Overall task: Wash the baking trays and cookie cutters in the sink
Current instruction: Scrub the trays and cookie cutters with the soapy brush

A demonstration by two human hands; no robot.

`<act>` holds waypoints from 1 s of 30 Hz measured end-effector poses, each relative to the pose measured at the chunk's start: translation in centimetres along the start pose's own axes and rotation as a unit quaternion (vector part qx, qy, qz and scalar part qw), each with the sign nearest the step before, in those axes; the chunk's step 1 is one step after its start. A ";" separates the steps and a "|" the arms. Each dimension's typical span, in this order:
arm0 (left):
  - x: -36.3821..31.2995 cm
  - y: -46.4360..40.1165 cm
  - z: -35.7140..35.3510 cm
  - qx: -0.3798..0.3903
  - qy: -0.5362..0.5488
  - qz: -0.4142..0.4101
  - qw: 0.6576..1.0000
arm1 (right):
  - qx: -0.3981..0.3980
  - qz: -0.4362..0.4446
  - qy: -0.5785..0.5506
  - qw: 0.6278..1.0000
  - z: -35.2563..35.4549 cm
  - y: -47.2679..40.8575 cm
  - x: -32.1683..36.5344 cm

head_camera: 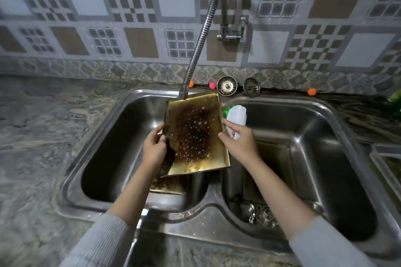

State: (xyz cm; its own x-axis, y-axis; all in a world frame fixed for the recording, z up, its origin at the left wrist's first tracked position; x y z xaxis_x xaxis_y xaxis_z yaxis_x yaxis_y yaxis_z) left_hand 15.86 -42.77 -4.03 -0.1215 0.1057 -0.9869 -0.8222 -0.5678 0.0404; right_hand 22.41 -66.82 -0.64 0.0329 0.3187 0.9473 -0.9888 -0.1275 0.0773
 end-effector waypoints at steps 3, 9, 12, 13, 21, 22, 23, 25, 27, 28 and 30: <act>0.9 -2.5 4.3 -0.008 -0.037 -0.013 0.999 | 0.010 0.009 0.037 0.999 -4.6 -1.4 0.9; 6.2 -6.6 7.0 0.045 -0.110 0.002 0.993 | 0.006 0.001 0.071 0.997 -8.6 -3.3 0.7; 9.2 -7.6 6.7 0.069 -0.128 0.036 0.989 | -0.014 -0.007 0.090 0.996 -9.1 -3.8 0.4; 10.0 -7.9 6.5 0.075 -0.131 0.045 0.987 | -0.025 -0.008 0.089 0.996 -8.9 -3.9 0.3; 12.2 -8.0 5.5 0.088 -0.258 0.042 0.961 | -0.110 -0.029 0.027 0.993 -4.2 -3.0 -0.8; 11.9 -8.1 5.3 0.092 -0.299 0.033 0.949 | -0.117 -0.031 0.029 0.992 -3.4 -2.8 -1.0; 11.7 -8.2 5.1 0.091 -0.342 0.032 0.935 | -0.124 -0.033 0.032 0.991 -2.5 -2.6 -1.3; 11.2 -8.3 4.9 0.079 -0.401 0.047 0.912 | -0.137 -0.034 0.038 0.989 -0.7 -2.0 -2.0; 10.1 -8.2 3.9 0.077 -0.399 0.042 0.913 | -0.141 -0.040 0.054 0.988 1.3 -1.3 -2.6; 9.2 -8.1 2.9 0.083 -0.387 0.023 0.918 | -0.142 -0.043 0.062 0.987 2.3 -1.0 -2.9; 6.6 -7.3 -0.1 0.092 -0.347 -0.031 0.933 | -0.154 -0.046 0.080 0.984 4.6 -0.4 -3.7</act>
State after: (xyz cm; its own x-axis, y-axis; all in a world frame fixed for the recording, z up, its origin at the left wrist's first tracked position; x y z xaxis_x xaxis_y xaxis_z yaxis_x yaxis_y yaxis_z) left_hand 21.18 -38.01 -10.82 -0.3492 0.6734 -0.6517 -0.9135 -0.3997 0.0765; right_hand 23.40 -72.30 -2.79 0.1247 0.4620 0.8781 -0.9806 0.1921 0.0381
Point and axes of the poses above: each hand's wrist, its own y-axis away from the middle knuckle, its own z-axis out of the back of the hand, x = y × z, the point moved 6 cm from there along -y, towards the middle knuckle, and after that the axes turned 6 degrees about -z, right-handed, at the moved point
